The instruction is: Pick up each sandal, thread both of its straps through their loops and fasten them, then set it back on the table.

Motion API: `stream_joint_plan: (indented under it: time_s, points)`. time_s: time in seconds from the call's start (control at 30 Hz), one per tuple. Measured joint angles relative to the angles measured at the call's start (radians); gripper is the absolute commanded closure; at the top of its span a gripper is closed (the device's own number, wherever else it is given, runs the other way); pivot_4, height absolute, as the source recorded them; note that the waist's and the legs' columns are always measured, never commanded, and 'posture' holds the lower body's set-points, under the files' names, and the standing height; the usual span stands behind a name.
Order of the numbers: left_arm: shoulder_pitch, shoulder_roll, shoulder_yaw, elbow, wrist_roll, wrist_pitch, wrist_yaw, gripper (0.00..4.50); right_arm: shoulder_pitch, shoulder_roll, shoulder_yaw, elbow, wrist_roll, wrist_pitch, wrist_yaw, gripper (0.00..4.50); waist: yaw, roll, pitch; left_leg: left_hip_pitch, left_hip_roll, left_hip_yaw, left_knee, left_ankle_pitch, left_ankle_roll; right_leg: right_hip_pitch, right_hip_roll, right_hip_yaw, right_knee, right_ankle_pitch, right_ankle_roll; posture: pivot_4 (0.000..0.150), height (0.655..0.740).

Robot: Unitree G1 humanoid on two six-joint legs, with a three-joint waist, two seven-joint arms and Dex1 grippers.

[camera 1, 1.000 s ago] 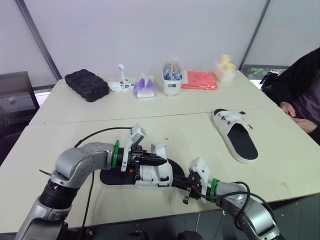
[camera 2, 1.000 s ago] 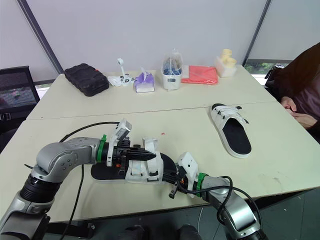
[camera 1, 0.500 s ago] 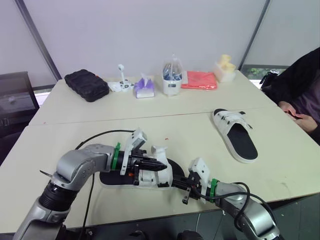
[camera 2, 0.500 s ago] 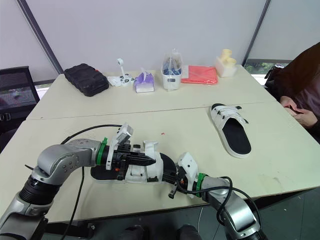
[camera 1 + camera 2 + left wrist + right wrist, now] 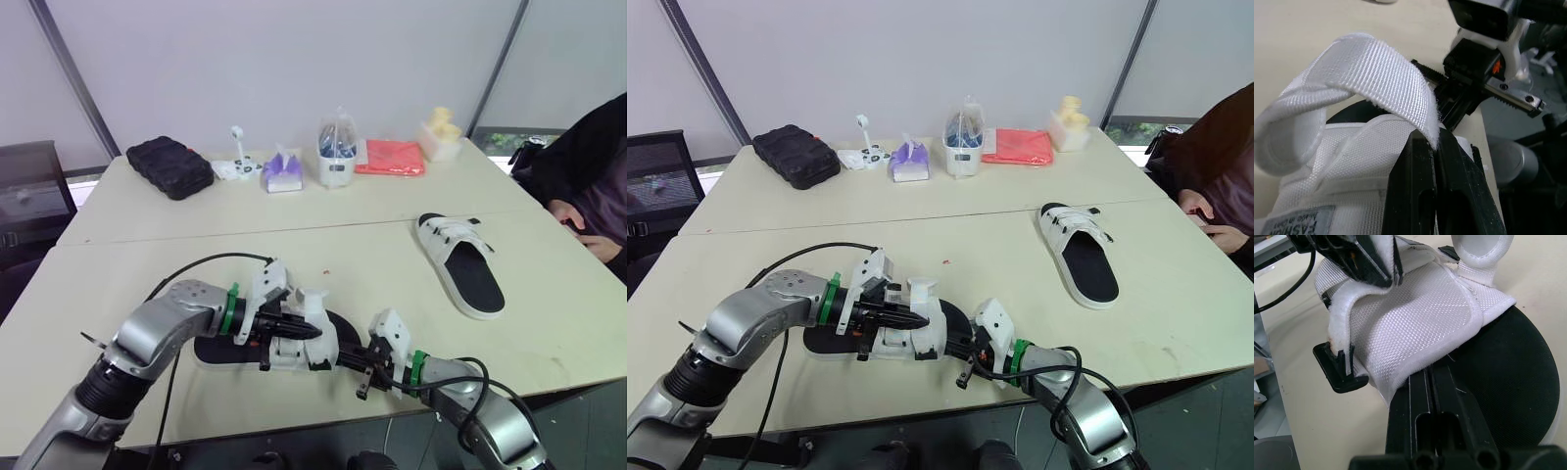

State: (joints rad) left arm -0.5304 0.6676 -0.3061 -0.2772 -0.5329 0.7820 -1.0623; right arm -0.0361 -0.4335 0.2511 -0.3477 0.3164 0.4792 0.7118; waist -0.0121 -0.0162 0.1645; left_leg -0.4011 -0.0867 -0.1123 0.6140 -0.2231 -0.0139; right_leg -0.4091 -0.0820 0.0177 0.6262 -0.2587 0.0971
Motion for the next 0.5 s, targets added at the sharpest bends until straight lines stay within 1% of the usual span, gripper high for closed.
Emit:
stream_joint_plan:
  time_s: [0.17, 0.27, 0.37, 0.5]
  points:
    - [-0.045, 0.019, -0.036, -0.001, 0.028, -0.041, -0.078, 4.47, -0.001, 0.000, 0.001, 0.001, 0.000, 0.000, 0.000, 4.50, -0.001, 0.000, 0.000, 0.000, 0.000, 0.000, 0.000, 0.000, 0.000, 0.000, 0.000, 0.000, 0.000, 0.000, 0.000, 0.150, 0.7400]
    - [-0.077, 0.042, -0.063, 0.004, 0.064, -0.088, -0.138, 4.47, -0.002, 0.001, 0.004, 0.002, 0.000, -0.002, -0.001, 4.50, -0.001, 0.000, 0.000, 0.001, 0.000, 0.000, 0.000, 0.000, 0.000, 0.000, 0.000, 0.000, 0.001, 0.001, 0.002, 0.150, 0.7400]
    - [-0.092, 0.043, -0.077, 0.025, 0.092, -0.125, -0.175, 4.47, -0.002, 0.001, 0.005, 0.002, 0.000, -0.004, -0.003, 4.50, -0.002, 0.000, 0.000, 0.001, 0.000, 0.000, 0.000, 0.000, 0.000, 0.000, 0.000, 0.000, 0.002, 0.001, 0.002, 0.150, 0.7400]
    - [-0.114, 0.039, -0.114, 0.066, 0.169, -0.216, -0.203, 4.47, -0.002, 0.004, 0.008, 0.003, 0.000, -0.005, -0.009, 4.50, -0.003, 0.000, 0.000, 0.002, 0.000, 0.001, 0.000, 0.000, 0.000, 0.001, 0.000, 0.000, 0.002, 0.001, 0.002, 0.150, 0.7400]
